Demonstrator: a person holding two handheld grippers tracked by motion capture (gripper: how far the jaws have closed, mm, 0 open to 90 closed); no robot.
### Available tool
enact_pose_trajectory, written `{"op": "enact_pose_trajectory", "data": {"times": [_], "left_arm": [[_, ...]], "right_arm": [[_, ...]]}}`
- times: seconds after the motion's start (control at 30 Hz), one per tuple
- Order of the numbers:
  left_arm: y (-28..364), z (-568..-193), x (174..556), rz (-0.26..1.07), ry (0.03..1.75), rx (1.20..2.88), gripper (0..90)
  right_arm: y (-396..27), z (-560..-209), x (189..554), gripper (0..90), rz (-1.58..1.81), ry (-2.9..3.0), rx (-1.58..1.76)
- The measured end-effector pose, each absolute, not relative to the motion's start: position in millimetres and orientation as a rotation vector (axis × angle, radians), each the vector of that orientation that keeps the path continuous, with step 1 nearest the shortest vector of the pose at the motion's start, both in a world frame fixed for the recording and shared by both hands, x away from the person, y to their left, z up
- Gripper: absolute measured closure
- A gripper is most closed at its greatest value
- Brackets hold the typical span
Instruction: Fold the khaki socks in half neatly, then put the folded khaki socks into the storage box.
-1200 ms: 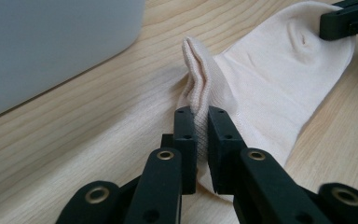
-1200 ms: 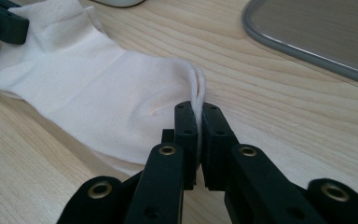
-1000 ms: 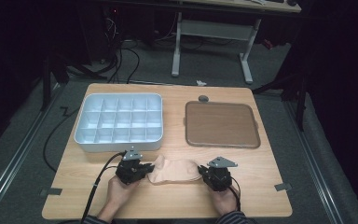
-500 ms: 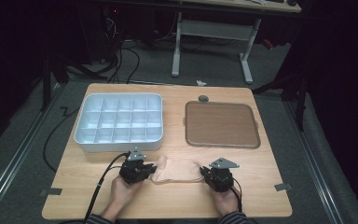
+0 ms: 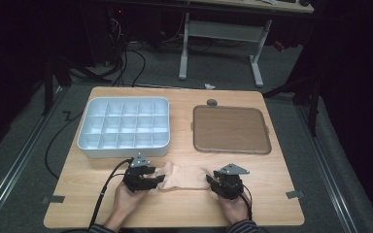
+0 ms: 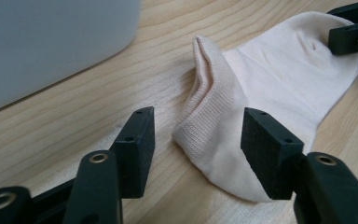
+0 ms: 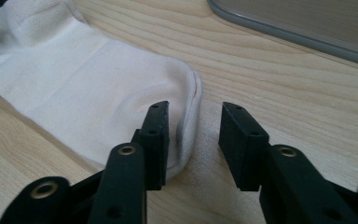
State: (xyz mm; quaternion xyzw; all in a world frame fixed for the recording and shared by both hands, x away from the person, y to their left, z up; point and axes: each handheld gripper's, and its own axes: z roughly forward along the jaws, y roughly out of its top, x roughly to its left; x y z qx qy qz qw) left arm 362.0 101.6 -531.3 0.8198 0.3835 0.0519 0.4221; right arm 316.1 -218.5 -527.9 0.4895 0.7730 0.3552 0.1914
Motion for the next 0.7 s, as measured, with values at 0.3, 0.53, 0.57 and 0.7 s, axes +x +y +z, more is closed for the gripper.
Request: {"op": "enact_pose_trajectory", "data": {"times": [0.3, 0.53, 0.57, 0.7], "left_arm": [[107.5, -530.7, 361.2, 0.142, 0.989, 2.025, 41.6], [108.5, -529.1, 360.6, 0.146, 0.998, 2.02, 41.9], [108.3, -529.2, 360.7, 0.144, 0.999, 2.019, 42.0], [107.8, -528.9, 360.3, 0.14, 0.997, 2.018, 43.0]], "right_arm": [[-222.1, -525.2, 311.9, 54.3, 1.026, 2.129, 1.377], [-220.7, -514.2, 306.2, 59.9, 1.068, 2.104, 1.346], [-219.3, -512.4, 305.2, 61.9, 1.073, 2.101, 1.337], [-211.8, -505.4, 301.9, 68.9, 1.105, 2.119, 1.286]]}}
